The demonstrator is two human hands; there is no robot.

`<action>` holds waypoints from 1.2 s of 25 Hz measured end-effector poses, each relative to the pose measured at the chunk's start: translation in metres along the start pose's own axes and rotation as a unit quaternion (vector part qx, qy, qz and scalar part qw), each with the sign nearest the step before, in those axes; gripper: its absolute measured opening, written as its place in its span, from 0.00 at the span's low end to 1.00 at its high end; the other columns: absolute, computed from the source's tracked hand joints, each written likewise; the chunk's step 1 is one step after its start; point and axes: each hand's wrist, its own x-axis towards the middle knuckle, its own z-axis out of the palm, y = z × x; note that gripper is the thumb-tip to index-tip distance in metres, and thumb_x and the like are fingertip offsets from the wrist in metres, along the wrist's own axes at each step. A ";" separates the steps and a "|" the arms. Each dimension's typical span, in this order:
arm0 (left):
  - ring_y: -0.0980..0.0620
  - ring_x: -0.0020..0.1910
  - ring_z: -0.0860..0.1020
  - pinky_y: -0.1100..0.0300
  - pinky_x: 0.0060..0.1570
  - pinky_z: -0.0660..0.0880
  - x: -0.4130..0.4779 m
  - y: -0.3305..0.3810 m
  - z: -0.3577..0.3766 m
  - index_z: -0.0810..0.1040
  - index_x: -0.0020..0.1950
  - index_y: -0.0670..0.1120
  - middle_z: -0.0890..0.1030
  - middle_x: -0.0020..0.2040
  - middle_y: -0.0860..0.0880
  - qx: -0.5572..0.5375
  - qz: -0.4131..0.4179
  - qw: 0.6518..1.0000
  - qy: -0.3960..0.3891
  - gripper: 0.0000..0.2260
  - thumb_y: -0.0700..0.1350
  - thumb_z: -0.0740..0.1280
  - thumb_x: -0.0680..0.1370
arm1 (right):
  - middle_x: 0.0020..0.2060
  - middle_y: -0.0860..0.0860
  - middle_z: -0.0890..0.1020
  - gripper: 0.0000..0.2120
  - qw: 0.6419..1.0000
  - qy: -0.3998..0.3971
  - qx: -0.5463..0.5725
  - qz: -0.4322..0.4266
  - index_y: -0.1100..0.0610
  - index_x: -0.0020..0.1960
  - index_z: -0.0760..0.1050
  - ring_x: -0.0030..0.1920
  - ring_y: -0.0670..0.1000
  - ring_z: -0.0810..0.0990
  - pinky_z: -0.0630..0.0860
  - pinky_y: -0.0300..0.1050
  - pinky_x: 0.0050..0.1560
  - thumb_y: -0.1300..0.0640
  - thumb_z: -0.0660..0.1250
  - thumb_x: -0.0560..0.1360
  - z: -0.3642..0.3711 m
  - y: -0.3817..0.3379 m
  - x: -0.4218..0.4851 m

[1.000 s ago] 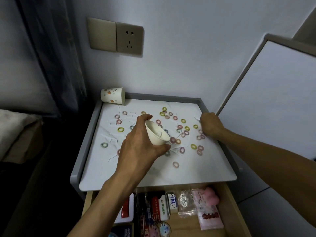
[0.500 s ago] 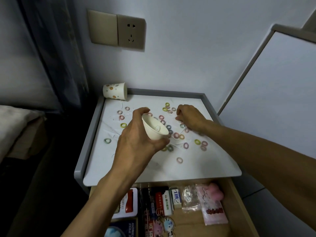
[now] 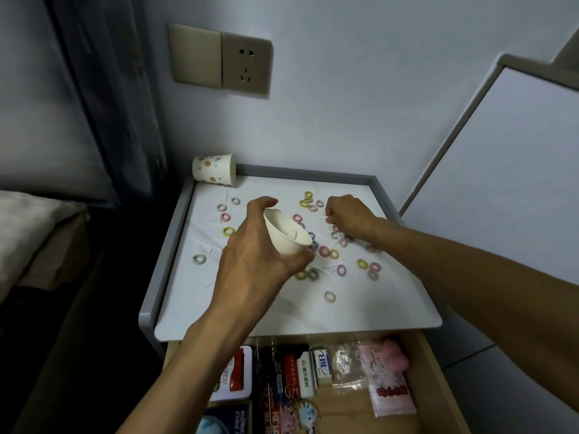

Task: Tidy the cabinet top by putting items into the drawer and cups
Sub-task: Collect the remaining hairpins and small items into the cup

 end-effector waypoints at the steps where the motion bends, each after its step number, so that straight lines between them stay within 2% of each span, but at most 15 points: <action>1: 0.52 0.53 0.75 0.66 0.41 0.70 0.000 0.000 0.001 0.63 0.69 0.56 0.74 0.57 0.55 -0.001 0.002 1.000 0.000 0.37 0.53 0.79 0.66 | 0.50 0.56 0.80 0.06 1.000 0.004 0.013 0.000 0.59 0.54 0.76 0.45 0.54 0.81 0.77 0.48 0.43 0.60 0.65 0.78 -0.001 0.000 0.001; 5: 0.51 0.52 0.75 0.65 0.40 0.70 0.001 -0.001 0.001 0.63 0.69 0.56 0.74 0.55 0.55 0.004 0.001 1.000 0.007 0.37 0.54 0.79 0.66 | 0.50 0.57 0.83 0.05 1.000 0.004 0.006 -0.004 0.59 0.52 0.80 0.48 0.57 0.81 0.76 0.46 0.47 0.59 0.68 0.77 0.000 -0.002 0.007; 7: 0.50 0.52 0.75 0.64 0.40 0.69 0.002 -0.001 0.000 0.64 0.69 0.56 0.74 0.55 0.55 0.004 -0.003 1.000 0.009 0.37 0.54 0.79 0.66 | 0.51 0.58 0.81 0.07 0.999 -0.004 -0.030 -0.019 0.60 0.54 0.77 0.49 0.57 0.80 0.76 0.48 0.48 0.60 0.65 0.78 0.003 -0.004 0.004; 10: 0.50 0.53 0.76 0.64 0.41 0.70 0.002 -0.001 0.002 0.64 0.69 0.56 0.76 0.57 0.53 -0.003 -0.004 1.000 0.005 0.37 0.54 0.79 0.65 | 0.51 0.59 0.78 0.08 0.995 -0.018 -0.073 -0.060 0.62 0.57 0.71 0.50 0.58 0.78 0.70 0.47 0.43 0.64 0.61 0.78 0.002 -0.001 -0.001; 13: 0.51 0.52 0.75 0.69 0.38 0.68 0.003 -0.001 0.001 0.63 0.69 0.56 0.75 0.56 0.54 -0.002 -0.005 1.000 0.008 0.37 0.55 0.79 0.65 | 0.49 0.56 0.80 0.05 0.997 0.033 0.008 -0.062 0.59 0.54 0.71 0.45 0.54 0.77 0.72 0.47 0.41 0.63 0.61 0.79 -0.017 0.013 0.002; 15: 0.51 0.52 0.75 0.67 0.39 0.69 0.003 -0.001 0.000 0.63 0.69 0.56 0.75 0.56 0.55 -0.002 -0.008 1.000 0.008 0.37 0.55 0.79 0.65 | 0.48 0.53 0.82 0.06 0.995 0.052 0.061 -0.051 0.57 0.54 0.76 0.46 0.51 0.78 0.76 0.46 0.48 0.60 0.66 0.78 -0.031 0.031 -0.001; 18: 0.50 0.53 0.75 0.62 0.42 0.71 0.002 0.001 0.001 0.64 0.69 0.56 0.74 0.55 0.55 -0.007 -0.005 1.000 0.006 0.37 0.54 0.79 0.65 | 0.50 0.54 0.84 0.11 0.996 0.043 0.052 -0.050 0.60 0.56 0.81 0.48 0.50 0.80 0.74 0.41 0.52 0.59 0.72 0.75 -0.030 0.050 -0.015; 21: 0.52 0.52 0.74 0.69 0.39 0.69 0.000 0.002 0.004 0.64 0.69 0.56 0.73 0.55 0.55 -0.006 -0.002 1.000 0.001 0.37 0.54 0.79 0.66 | 0.49 0.52 0.84 0.11 0.995 0.039 0.073 -0.056 0.58 0.55 0.82 0.47 0.49 0.80 0.75 0.42 0.50 0.55 0.72 0.74 -0.014 0.048 -0.026; 23: 0.53 0.51 0.74 0.70 0.39 0.69 0.000 0.001 0.004 0.64 0.69 0.56 0.74 0.55 0.55 -0.002 0.000 1.000 0.001 0.37 0.53 0.79 0.66 | 0.46 0.51 0.84 0.10 0.993 0.036 0.093 -0.062 0.57 0.52 0.82 0.44 0.47 0.79 0.74 0.42 0.47 0.54 0.73 0.74 -0.008 0.042 -0.026; 27: 0.52 0.51 0.75 0.67 0.39 0.69 0.001 0.000 0.005 0.64 0.68 0.56 0.75 0.55 0.55 -0.004 -0.003 1.000 0.003 0.36 0.53 0.79 0.65 | 0.46 0.51 0.81 0.10 0.996 0.014 0.047 -0.074 0.56 0.51 0.80 0.45 0.50 0.77 0.74 0.46 0.47 0.51 0.71 0.75 -0.003 0.038 -0.026; 30: 0.52 0.50 0.76 0.67 0.40 0.71 0.001 0.000 0.006 0.64 0.68 0.56 0.75 0.54 0.55 -0.010 -0.003 1.000 0.000 0.36 0.53 0.79 0.65 | 0.46 0.52 0.81 0.07 0.997 0.016 0.044 -0.069 0.57 0.50 0.78 0.45 0.52 0.77 0.74 0.49 0.47 0.54 0.70 0.76 0.003 0.036 -0.022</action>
